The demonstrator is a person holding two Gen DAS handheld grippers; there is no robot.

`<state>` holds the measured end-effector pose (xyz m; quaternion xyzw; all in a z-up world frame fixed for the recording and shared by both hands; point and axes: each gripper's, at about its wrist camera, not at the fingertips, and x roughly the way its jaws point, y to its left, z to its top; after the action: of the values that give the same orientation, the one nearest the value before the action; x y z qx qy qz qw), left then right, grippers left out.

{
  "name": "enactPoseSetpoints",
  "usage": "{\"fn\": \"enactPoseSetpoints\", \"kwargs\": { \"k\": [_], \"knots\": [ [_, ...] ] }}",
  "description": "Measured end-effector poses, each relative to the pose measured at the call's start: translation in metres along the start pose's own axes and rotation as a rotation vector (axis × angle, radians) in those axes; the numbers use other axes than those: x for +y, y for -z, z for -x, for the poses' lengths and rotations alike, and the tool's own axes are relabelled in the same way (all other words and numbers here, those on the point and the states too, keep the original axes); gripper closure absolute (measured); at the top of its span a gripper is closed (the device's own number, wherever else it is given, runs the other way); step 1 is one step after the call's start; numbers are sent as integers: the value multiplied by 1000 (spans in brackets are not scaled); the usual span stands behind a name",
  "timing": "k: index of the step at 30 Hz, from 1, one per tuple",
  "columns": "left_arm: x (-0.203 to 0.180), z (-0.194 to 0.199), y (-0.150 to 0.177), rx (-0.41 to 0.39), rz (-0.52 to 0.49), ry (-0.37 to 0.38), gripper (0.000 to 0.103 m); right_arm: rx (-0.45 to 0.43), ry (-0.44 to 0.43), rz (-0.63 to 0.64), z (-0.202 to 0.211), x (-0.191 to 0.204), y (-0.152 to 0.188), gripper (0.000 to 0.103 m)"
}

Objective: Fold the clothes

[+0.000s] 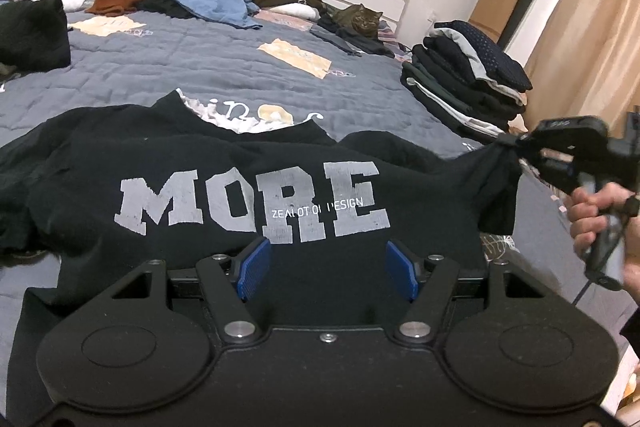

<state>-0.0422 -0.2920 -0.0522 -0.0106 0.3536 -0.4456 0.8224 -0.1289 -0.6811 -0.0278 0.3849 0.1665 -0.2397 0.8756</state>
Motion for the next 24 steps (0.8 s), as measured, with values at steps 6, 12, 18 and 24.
{"fn": "enactPoseSetpoints", "kwargs": {
  "k": [6, 12, 18, 24],
  "knots": [
    [2, 2, -3, 1, -5, 6, 40, 160, 207, 97, -28, -20, 19, 98],
    [3, 8, -5, -15, -4, 5, 40, 176, 254, 66, 7, -43, 40, 96],
    [1, 14, -5, -29, -4, 3, 39, 187, 192, 102, 65, -27, 72, 93],
    [-11, 28, 1, -47, -48, 22, 39, 199, 130, 118, 129, -6, 110, 88]
  ]
}}
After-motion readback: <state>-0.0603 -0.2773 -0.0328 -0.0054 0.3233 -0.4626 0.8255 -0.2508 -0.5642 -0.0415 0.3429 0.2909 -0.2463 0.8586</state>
